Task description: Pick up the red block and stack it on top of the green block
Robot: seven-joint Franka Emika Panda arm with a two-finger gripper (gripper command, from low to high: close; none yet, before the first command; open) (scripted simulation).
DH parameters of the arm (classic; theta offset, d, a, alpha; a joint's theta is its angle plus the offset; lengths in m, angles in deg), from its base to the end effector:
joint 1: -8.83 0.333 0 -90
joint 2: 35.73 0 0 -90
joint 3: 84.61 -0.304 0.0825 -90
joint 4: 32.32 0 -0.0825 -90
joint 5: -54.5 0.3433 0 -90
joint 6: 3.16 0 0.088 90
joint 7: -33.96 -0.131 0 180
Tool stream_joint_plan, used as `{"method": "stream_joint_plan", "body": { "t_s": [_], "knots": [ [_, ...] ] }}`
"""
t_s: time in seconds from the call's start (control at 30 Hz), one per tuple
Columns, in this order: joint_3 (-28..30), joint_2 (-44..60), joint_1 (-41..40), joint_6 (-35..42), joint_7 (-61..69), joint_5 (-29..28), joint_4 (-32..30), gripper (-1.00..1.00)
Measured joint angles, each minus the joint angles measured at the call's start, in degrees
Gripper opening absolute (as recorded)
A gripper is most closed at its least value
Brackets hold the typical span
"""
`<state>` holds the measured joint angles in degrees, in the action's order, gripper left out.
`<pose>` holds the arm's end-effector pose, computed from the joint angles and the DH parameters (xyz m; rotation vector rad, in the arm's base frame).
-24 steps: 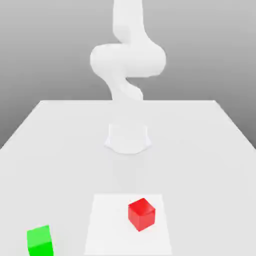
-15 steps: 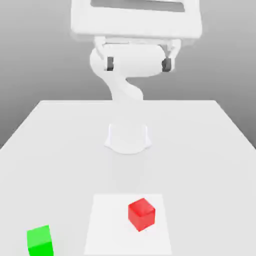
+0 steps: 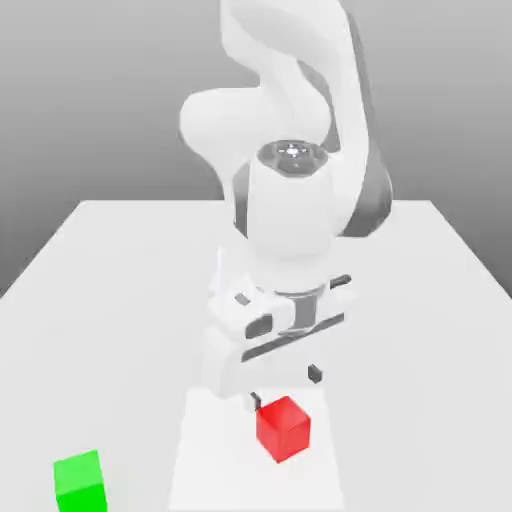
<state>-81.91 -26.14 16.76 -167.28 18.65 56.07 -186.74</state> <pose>0.3927 0.0337 0.1810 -3.1256 0.3161 -0.0035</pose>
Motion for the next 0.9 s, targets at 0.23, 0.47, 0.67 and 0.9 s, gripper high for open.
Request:
{"method": "stream_joint_plan", "body": {
  "t_s": [0.23, 0.47, 0.67, 0.9],
  "knots": [
    [-0.80, 5.70, -0.62, -4.76, 0.53, 0.72, 0.77, -1.00],
    [-0.41, -1.14, -0.52, 1.06, -0.31, -0.51, -0.24, -1.00],
    [3.95, -3.27, -5.83, 9.78, -5.76, 0.72, 6.04, -1.00],
    [12.47, 3.29, -13.77, 17.13, -14.92, 4.87, 19.64, -1.00]
  ]
}}
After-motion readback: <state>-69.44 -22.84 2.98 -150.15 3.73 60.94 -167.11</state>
